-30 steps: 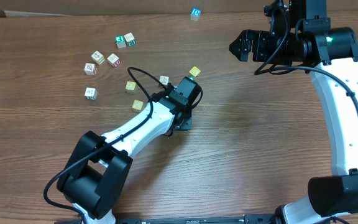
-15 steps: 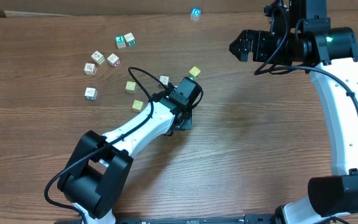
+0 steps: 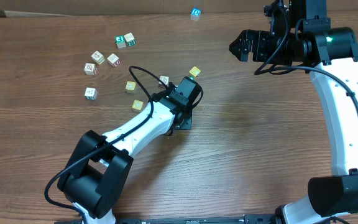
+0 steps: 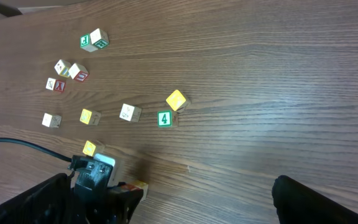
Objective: Form a tower
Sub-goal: 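Raise the open left gripper straight up off the three-block stack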
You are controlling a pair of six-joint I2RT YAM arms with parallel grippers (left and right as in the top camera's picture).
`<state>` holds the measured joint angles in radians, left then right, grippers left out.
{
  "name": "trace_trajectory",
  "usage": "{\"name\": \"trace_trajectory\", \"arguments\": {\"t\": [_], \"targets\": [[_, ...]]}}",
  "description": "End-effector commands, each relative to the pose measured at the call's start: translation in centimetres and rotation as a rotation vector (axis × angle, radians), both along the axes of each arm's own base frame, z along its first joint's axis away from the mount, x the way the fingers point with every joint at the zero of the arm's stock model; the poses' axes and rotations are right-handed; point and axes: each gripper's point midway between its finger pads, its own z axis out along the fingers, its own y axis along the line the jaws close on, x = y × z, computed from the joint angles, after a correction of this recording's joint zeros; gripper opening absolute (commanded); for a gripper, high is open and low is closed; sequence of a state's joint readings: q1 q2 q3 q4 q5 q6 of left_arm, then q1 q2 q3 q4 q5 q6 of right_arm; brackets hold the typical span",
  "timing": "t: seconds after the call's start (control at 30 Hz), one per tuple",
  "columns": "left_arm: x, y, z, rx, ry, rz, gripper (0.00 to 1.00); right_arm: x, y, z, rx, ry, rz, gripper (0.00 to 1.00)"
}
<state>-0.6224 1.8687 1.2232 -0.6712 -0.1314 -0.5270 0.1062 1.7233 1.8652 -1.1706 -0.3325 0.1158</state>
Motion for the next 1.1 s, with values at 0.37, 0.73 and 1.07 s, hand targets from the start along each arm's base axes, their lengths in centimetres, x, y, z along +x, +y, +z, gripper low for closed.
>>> {"name": "trace_trajectory", "arguments": {"t": [0.37,0.73,1.07], "targets": [[-0.5,-0.2,-1.6,0.023,0.04,-0.09,0.44,0.0,0.2,0.9,-0.003,-0.025,0.003,1.0],[-0.3,-0.3,-2.3,0.029,0.052,-0.088,0.3,0.0,0.2,0.9,-0.003,-0.025,0.003,1.0],[0.1,0.2,-2.1,0.043,0.037,-0.017,0.23,0.0,0.2,0.9,-0.003,-0.026,0.003,1.0]]}}
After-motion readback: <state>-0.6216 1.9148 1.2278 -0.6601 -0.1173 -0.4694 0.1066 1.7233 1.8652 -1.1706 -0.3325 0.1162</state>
